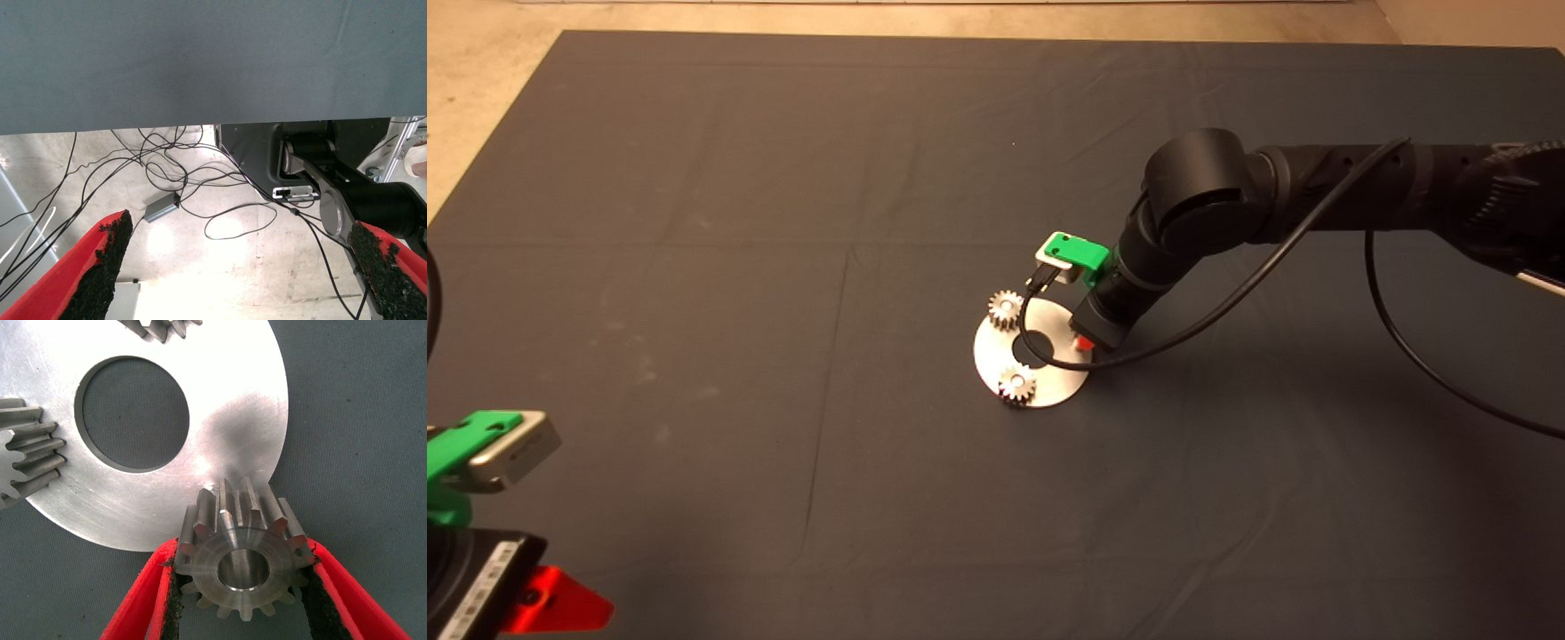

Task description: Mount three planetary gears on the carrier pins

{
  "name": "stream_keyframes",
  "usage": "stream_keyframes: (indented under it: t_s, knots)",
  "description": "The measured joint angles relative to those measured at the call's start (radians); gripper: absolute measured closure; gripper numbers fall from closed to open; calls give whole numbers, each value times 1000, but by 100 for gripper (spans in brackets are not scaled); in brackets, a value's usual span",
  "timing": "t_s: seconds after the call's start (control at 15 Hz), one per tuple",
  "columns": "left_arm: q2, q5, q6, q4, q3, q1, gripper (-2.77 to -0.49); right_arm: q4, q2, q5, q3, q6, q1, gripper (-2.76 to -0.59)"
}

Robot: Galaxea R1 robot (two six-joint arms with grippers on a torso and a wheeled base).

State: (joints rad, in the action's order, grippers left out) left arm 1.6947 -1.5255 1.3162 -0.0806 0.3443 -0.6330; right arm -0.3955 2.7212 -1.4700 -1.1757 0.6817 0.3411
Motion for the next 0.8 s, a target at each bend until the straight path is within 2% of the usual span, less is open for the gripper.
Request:
stream_keyframes:
  t_s: [0.4, 0.8]
  knots:
    - [0, 0, 0, 0, 0, 0, -233, 1, 11, 5, -3, 0, 0, -109]
    - [0, 0, 0, 0, 0, 0, -233, 4, 11, 3, -3, -1, 0, -109]
